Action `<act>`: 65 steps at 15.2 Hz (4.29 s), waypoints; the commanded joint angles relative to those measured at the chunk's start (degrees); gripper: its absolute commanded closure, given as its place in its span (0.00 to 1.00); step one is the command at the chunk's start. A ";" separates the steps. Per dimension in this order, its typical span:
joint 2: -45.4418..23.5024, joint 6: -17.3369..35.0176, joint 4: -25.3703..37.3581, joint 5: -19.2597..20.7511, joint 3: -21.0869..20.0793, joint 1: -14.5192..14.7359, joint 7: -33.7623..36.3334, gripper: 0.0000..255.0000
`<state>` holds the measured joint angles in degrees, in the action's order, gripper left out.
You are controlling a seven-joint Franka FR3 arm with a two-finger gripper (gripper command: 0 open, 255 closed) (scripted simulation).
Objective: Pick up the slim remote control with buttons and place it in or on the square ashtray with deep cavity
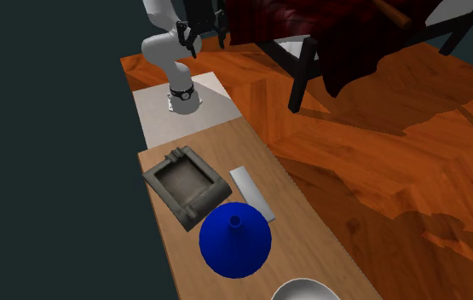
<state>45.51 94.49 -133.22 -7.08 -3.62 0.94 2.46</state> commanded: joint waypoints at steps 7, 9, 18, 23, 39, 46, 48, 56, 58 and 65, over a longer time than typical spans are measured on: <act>-12.14 8.44 2.31 1.00 -0.66 -0.69 -0.82 0.00; -16.41 10.88 3.69 1.42 -0.89 -0.94 -0.97 0.00; -36.37 18.99 13.47 4.05 -1.70 -1.89 -0.82 0.00; -47.76 21.21 21.46 5.99 -1.81 -2.05 -0.31 0.00; -76.88 21.75 47.30 10.21 -0.77 -1.09 0.52 0.00; -77.90 23.98 46.08 10.32 -0.70 -1.08 0.58 0.00; -77.90 23.98 46.08 10.32 -0.70 -1.08 0.58 0.00; -77.90 23.97 46.08 10.32 -0.70 -1.08 0.58 1.00; -77.90 23.97 46.08 10.32 -0.70 -1.08 0.58 1.00; -76.43 20.89 47.70 10.17 -0.78 -1.11 0.47 1.00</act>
<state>-31.27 116.01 -85.80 3.13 -4.42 -0.07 3.07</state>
